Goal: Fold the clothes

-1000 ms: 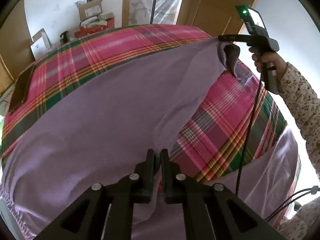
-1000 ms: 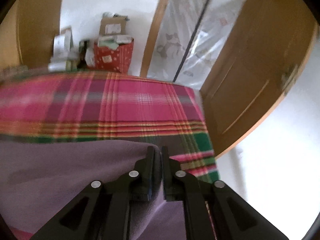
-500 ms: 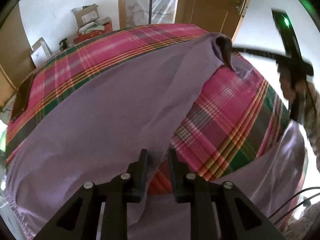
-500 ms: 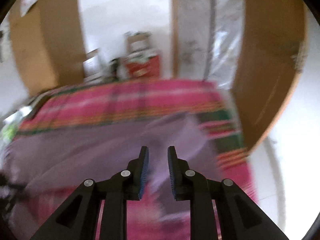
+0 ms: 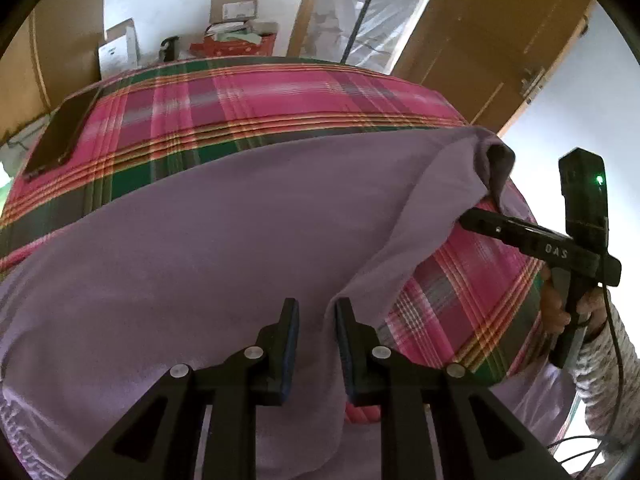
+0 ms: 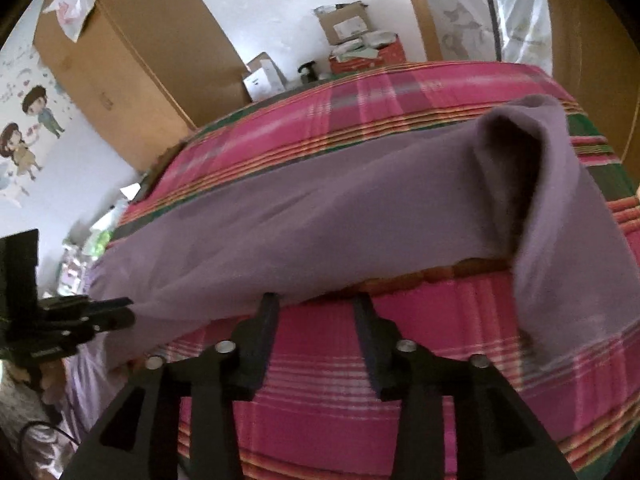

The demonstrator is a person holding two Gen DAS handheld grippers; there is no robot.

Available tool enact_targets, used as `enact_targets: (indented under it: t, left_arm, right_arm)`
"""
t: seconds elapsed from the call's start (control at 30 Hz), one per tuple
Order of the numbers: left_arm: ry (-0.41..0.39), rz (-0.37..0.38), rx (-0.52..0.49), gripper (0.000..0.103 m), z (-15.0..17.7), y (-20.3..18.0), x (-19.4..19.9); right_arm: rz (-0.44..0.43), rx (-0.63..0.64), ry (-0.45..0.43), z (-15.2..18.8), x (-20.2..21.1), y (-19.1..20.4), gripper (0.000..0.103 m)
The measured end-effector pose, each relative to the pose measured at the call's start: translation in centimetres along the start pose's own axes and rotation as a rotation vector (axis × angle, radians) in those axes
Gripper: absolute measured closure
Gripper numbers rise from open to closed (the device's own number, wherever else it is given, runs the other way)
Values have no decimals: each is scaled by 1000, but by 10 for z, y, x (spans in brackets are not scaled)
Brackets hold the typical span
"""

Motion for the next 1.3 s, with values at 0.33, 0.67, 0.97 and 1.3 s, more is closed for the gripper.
enact_targets:
  t: [0.33,0.67,0.97,1.3]
  left_arm:
    - [-11,54,47,88,-6,10,-2]
    - [-37,36,9,88,9,0,15]
    - [-56,-85,-252,82,19,-63,7]
    - [11,-216,-400,78,-1,-82,-36]
  right_arm:
    - [-97,-87,-43,-14,-7,0,78]
    - [-151,-121,-94,-12,20,1,101]
    - [-93,-134,-50,4,12,-3,96]
    - [-16,-7,-78,20,21,6,66]
Point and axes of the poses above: each gripper's, at about its wrist camera, not at the fingertips, and x roughly against the way its jaws point, y to its left, z to its underside, the point moved 4 cm from there along -x, roughly the way its jaws point, and after that the axes turned 9 degrees about y, right-handed, at the moved point
